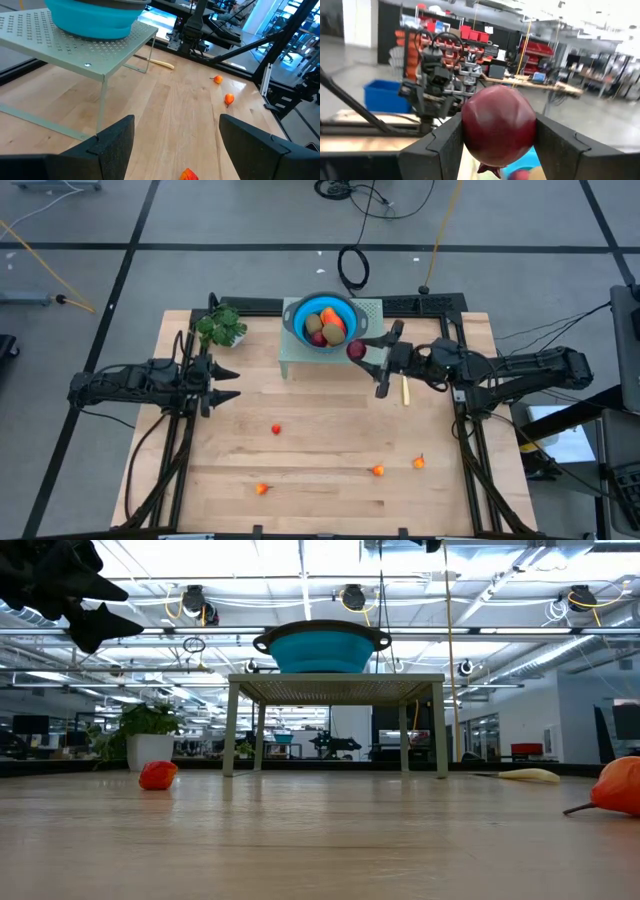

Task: Pick & Place Fruit
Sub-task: Put the pomegranate into the colander on the shelf

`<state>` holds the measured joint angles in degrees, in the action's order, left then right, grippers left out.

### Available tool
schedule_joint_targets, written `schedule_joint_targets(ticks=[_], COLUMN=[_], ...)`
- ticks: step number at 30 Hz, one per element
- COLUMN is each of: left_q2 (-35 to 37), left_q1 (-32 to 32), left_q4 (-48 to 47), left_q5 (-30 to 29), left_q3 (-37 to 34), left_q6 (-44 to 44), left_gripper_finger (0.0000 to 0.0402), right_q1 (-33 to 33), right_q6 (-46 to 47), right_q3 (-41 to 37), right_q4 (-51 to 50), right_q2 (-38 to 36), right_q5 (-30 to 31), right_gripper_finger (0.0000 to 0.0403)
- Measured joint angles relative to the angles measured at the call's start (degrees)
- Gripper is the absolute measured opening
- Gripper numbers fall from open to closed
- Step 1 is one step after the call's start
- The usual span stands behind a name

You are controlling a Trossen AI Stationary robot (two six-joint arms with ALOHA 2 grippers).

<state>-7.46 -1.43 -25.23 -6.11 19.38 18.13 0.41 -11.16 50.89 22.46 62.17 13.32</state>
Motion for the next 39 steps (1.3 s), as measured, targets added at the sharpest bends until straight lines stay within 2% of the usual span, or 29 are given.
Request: schedule_joint_targets(ticks=[8,16,21,31,35,39], left_q2=[0.0,0.0,0.0,0.0,0.0,0.0], left_q1=[0.0,0.0,0.0,0.0,0.0,0.0], left_q4=[0.0,0.0,0.0,0.0,0.0,0.0], left_q5=[0.0,-0.1,-0.1,-0.1,-0.1,-0.1], left_q3=[0.0,0.0,0.0,0.0,0.0,0.0], left_q6=[-1.4,-2.9,-2.8,-2.9,-2.9,-2.9], left_gripper_finger=[0.0292,0.0292,0.0292,0.0292,0.0292,0.0292], right_q1=[-2.6,-7.5,-10.9,-16.4,-18.8,-21.4], right_q6=[-7.4,-5.6,-4.4,-4.3,-1.5,2.6], right_q3=[0.0,0.4,5.9,18.9,21.4,21.8], right_q4=[0.0,-0.7,-8.6,-21.9,-25.2,-25.7], right_q2=[0.0,0.0,2.2,11.4,14.0,15.9], right_q5=[0.0,-0.1,-1.8,-6.4,-8.1,-12.5], right_gripper_finger=[0.0201,0.0201,0.0201,0.0201,0.0201,0.0201])
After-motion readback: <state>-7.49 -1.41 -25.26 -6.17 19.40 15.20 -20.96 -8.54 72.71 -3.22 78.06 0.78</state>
